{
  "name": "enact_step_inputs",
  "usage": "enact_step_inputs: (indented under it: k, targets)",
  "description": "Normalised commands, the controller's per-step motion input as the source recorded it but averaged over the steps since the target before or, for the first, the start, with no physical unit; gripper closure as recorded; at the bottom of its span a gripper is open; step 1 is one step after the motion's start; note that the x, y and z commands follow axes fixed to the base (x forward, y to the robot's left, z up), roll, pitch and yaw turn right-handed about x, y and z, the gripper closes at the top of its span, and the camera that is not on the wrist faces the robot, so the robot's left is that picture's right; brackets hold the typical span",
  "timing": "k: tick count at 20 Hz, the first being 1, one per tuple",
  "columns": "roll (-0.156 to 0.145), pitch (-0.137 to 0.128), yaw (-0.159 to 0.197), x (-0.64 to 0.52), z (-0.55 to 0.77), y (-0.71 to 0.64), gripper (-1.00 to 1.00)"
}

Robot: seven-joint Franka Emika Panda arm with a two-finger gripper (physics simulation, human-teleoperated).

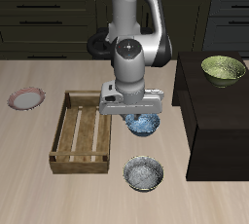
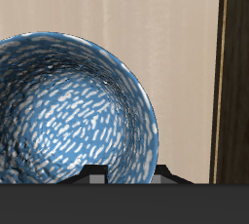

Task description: Place the blue bowl in the wooden tray

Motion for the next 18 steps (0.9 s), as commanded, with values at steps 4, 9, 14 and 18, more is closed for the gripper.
enact_step_inputs:
  k: [4,9,14,18]
  targets:
    - [0.023,-0.034,-0.010,-0.05,0.07,0.04,1.00]
    - [0.017,-0.015,-0.001,0.02,0.09,0.07,1.00]
    - [0.028,-0.028,0.008,-0.07,0.21,0.12,1.00]
    - [0.021,-0.034,0.012,-0.12,0.23,0.01,1.00]
